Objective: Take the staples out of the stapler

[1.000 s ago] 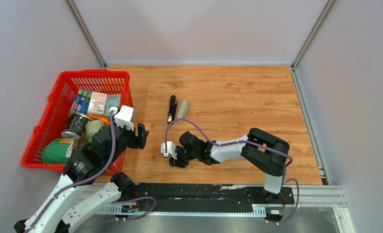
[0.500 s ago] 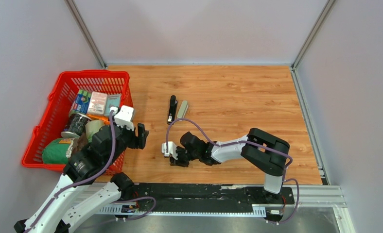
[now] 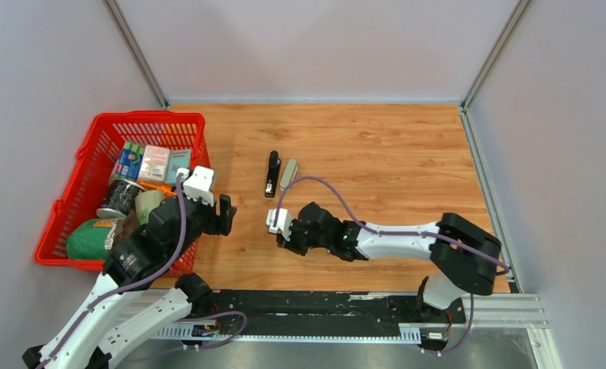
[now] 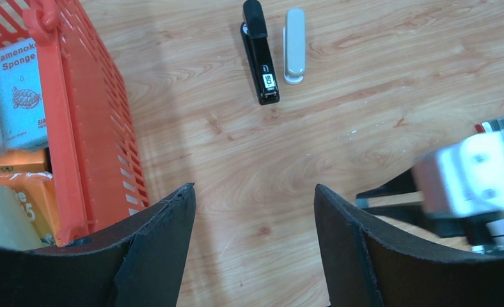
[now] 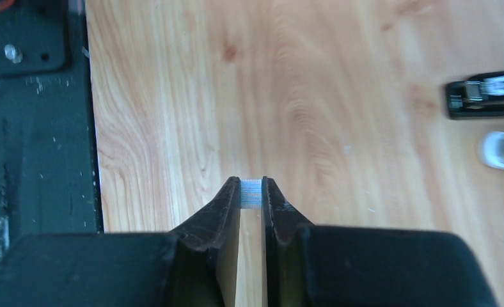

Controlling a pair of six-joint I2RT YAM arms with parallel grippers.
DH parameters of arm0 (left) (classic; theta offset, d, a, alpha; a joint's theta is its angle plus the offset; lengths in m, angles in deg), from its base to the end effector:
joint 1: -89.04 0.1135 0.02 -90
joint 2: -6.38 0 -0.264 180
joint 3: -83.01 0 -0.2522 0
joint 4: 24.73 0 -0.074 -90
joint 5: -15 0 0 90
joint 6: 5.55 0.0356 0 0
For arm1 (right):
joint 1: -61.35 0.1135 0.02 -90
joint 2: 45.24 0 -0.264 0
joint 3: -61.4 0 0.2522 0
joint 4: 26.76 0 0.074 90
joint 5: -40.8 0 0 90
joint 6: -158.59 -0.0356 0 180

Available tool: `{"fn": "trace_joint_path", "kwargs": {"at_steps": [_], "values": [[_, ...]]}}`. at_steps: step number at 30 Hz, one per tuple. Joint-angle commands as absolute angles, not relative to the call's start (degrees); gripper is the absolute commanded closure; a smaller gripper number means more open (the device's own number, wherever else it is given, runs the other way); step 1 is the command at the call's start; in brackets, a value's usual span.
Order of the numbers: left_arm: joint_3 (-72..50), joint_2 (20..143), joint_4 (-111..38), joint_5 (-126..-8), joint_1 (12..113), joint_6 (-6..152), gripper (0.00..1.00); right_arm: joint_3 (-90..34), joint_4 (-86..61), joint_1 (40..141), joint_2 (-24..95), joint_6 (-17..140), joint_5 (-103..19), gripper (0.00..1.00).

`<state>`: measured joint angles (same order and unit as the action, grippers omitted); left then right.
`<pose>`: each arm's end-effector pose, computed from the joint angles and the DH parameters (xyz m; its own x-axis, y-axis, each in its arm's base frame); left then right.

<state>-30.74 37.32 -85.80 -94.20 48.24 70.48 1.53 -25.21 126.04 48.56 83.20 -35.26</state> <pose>0.0805 -0.0541 0.3482 -0.4141 0.0563 -0.9085 0.3018 0.9501 -0.0787 0.1355 0.3066 0.1731 0.0023 -0.5677 -0.8233 -0.9928 0.0975 -0.0701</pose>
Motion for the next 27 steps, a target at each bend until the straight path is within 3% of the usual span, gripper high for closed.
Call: {"fn": "trace_joint_path", "kwargs": {"at_steps": [1, 9, 20, 27], "values": [[-30.7, 38.2, -84.3, -94.3, 48.3, 71.2, 0.25, 2.2, -19.2, 125.9, 38.7, 76.8, -47.0, 0.85], [-30.7, 39.3, -84.1, -94.3, 48.3, 71.3, 0.25, 6.2, -5.1, 121.9, 25.2, 63.9, -67.7, 0.83], [-30.5, 41.3, -84.0, -94.1, 48.3, 71.2, 0.25, 13.4, 6.0, 113.4, 15.3, 42.9, -79.2, 0.85], [-30.4, 42.2, -84.0, -94.0, 48.3, 71.4, 0.25, 14.3, 14.9, 111.4, 15.1, 30.2, -84.2, 0.84]]}}
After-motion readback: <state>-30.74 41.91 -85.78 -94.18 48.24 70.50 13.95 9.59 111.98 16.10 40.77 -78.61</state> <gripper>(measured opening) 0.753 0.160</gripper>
